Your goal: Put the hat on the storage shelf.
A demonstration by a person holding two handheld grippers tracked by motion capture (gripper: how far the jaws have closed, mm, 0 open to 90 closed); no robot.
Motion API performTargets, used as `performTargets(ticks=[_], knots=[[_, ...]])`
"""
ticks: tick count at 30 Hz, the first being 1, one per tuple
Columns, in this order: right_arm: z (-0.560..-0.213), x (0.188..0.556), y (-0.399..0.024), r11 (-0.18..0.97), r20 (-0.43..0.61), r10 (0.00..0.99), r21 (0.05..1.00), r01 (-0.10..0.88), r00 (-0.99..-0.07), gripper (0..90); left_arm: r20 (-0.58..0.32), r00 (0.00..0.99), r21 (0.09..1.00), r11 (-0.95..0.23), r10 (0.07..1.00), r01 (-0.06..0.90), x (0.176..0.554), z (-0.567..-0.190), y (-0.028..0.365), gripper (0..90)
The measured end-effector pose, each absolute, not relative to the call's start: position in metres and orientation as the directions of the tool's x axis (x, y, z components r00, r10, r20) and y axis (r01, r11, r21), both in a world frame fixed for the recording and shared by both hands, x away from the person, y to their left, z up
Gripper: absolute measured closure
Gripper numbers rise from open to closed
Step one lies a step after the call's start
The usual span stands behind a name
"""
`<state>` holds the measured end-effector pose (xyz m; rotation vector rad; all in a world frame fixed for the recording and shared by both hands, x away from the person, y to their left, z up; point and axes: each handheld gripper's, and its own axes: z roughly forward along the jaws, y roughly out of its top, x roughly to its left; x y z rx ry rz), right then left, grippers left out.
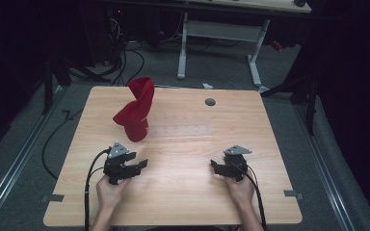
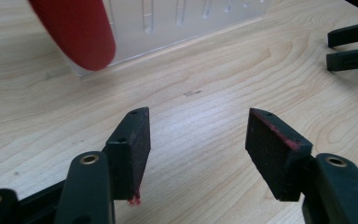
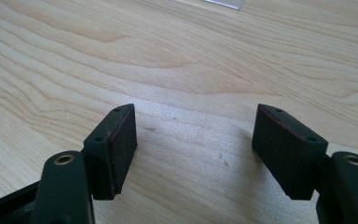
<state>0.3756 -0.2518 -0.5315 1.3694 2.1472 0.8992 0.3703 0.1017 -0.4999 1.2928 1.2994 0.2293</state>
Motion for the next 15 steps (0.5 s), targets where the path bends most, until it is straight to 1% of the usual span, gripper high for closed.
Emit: performTargets(ticks=[15], knots=[[-0.532, 0.375, -0.252, 0.299, -0.017, 0.910, 0.720, 0.626, -0.415, 30.9, -0.533, 0.357, 0.787, 0.294, 0.767, 0.542, 0.369, -0.520, 0.081, 39.6]])
